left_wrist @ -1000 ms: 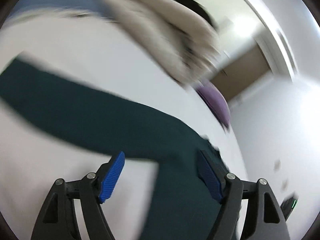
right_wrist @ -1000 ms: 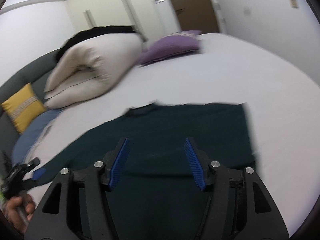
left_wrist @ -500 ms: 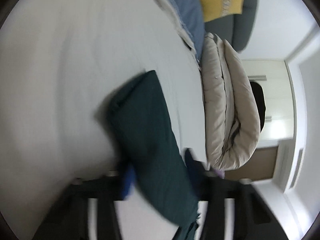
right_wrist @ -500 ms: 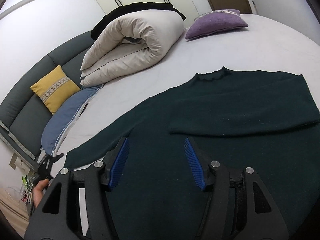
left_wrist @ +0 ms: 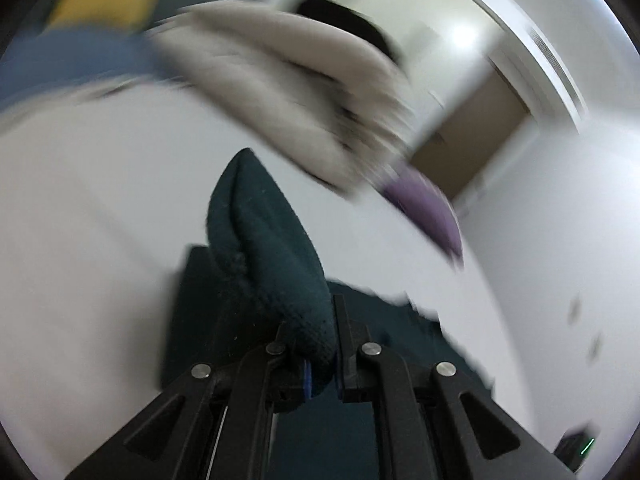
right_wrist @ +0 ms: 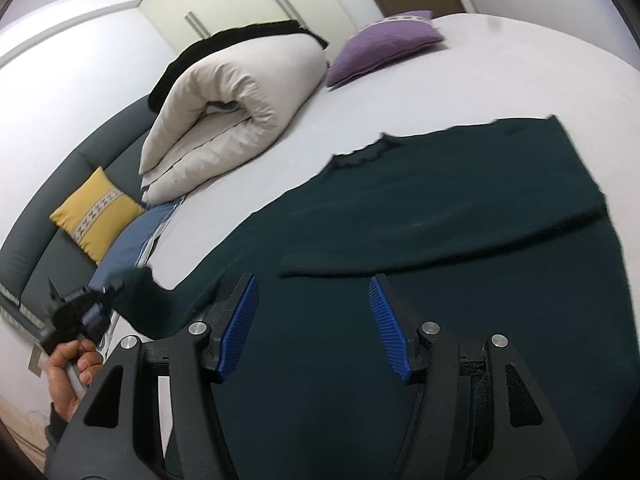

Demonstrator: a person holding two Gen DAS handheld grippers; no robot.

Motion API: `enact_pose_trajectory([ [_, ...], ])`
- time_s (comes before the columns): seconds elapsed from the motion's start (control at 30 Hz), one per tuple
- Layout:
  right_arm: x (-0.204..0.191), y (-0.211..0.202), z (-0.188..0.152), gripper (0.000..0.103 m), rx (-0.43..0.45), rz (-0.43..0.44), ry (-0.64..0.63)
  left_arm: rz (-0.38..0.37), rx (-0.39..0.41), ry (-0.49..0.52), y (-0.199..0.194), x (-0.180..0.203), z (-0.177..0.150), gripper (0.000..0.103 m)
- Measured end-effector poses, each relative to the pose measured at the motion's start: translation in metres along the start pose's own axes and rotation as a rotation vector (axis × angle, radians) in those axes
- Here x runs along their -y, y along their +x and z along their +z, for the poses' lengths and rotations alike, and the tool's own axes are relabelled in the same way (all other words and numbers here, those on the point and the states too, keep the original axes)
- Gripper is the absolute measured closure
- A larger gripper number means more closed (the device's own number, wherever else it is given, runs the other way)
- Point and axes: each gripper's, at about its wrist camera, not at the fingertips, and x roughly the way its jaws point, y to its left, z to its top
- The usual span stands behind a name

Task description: Fold small clothes

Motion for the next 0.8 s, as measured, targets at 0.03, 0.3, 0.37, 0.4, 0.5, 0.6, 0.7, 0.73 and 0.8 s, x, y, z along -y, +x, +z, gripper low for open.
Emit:
enact_pose_trajectory([
  [0.03,0.009,-0.003,0.0,0.047,0.007,-0.007,0.015,-0.008,-0.017,0.064,0.009,0.024,-0.01,0.094],
  [0.3,0.088,-0.021,0.001,0.046,0.0,-0.092,0.147,0.036,-0.252,0.568,0.096,0.158,-0.14,0.033],
  [0.37,0.098,-0.014,-0.002,0.045,-0.033,-0.102,0.171,0.055,-0.262,0.606,0.092,0.16,-0.157,0.032],
  [0.4,0.103,-0.01,-0.003,0.045,-0.049,-0.098,0.186,0.048,-0.269,0.61,0.085,0.157,-0.162,0.027],
  [0.5,0.106,0.008,-0.006,0.043,-0.085,-0.064,0.203,0.018,-0.251,0.601,0.056,0.143,-0.162,0.013],
  [0.6,0.096,0.03,-0.006,0.038,-0.123,-0.029,0.208,-0.025,-0.241,0.556,0.033,0.122,-0.147,0.013],
  [0.7,0.084,0.065,-0.001,0.037,-0.191,0.018,0.226,-0.048,-0.233,0.445,0.016,0.092,-0.131,0.013],
  [0.73,0.078,0.073,-0.001,0.035,-0.202,0.011,0.227,-0.049,-0.226,0.405,0.013,0.08,-0.123,0.013],
  [0.8,0.065,0.093,0.003,0.035,-0.214,-0.004,0.189,-0.031,-0.208,0.336,0.011,0.056,-0.106,0.014],
])
